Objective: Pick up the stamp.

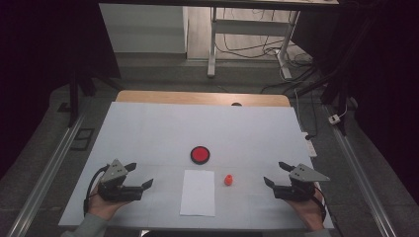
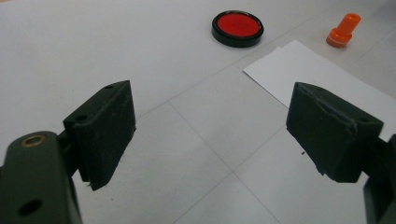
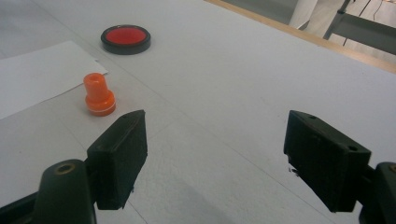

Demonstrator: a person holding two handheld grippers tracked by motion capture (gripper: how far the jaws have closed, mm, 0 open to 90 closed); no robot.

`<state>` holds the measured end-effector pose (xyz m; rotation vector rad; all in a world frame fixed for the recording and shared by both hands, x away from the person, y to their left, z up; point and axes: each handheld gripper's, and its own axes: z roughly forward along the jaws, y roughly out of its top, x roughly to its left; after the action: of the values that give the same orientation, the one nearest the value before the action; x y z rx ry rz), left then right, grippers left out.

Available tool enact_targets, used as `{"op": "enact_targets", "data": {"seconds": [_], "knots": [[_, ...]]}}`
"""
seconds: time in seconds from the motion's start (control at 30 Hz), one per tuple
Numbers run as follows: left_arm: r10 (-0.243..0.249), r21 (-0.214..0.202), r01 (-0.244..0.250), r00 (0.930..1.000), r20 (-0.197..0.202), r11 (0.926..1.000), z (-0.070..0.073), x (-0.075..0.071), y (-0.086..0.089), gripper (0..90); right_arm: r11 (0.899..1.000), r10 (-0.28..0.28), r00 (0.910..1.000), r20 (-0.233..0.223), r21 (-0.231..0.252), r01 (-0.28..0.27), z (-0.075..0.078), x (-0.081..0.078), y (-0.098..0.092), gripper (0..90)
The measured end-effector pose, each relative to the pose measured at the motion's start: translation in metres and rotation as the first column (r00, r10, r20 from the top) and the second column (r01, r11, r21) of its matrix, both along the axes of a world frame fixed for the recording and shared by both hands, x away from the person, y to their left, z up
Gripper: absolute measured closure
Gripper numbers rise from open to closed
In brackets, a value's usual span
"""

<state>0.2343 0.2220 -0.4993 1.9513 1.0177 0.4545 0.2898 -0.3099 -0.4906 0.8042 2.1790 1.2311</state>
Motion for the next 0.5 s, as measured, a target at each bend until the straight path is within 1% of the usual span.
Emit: {"op": "enact_targets", "data": {"seconds": [0.07,0.2,0.27,0.3,0.37,0.47,0.5], "knots": [[-0.002,0.005,0.002,1.0000,0.000,1.0000,-0.0006,-0.0004,-0.0003,16.0,1.000,0.001,1.0000,-0.005,0.008,-0.001,-0.0009,0.0014,-0.0005,21.5],[0.005,0.012,-0.005,1.0000,-0.006,0.9999,-0.0001,-0.0011,-0.0014,15.6,1.000,-0.014,0.9998,-0.017,-0.006,0.014,-0.0032,0.0032,-0.0016,22.5],[0.004,0.013,-0.004,1.0000,-0.005,0.9999,0.0001,-0.0014,-0.0014,15.6,1.000,-0.017,0.9996,-0.021,-0.003,0.017,-0.0045,0.0046,-0.0013,22.7],[0.005,0.012,-0.005,1.0000,-0.007,0.9999,0.0000,-0.0011,-0.0010,15.7,1.000,-0.023,0.9994,-0.026,-0.011,0.023,-0.0046,0.0046,-0.0011,22.9],[0.007,0.012,-0.007,0.9999,-0.012,0.9999,-0.0011,-0.0007,-0.0008,15.7,1.000,-0.014,0.9995,-0.029,-0.012,0.014,-0.0058,0.0049,-0.0003,23.1],[0.005,0.015,-0.005,0.9999,-0.015,0.9999,-0.0018,-0.0002,-0.0011,16.0,1.000,-0.014,0.9993,-0.033,-0.026,0.014,-0.0065,0.0043,0.0006,23.5],[0.004,0.016,-0.004,0.9999,-0.016,0.9999,-0.0017,-0.0002,-0.0012,16.2,1.000,-0.012,0.9994,-0.034,-0.022,0.011,-0.0067,0.0043,0.0009,23.6]]}}
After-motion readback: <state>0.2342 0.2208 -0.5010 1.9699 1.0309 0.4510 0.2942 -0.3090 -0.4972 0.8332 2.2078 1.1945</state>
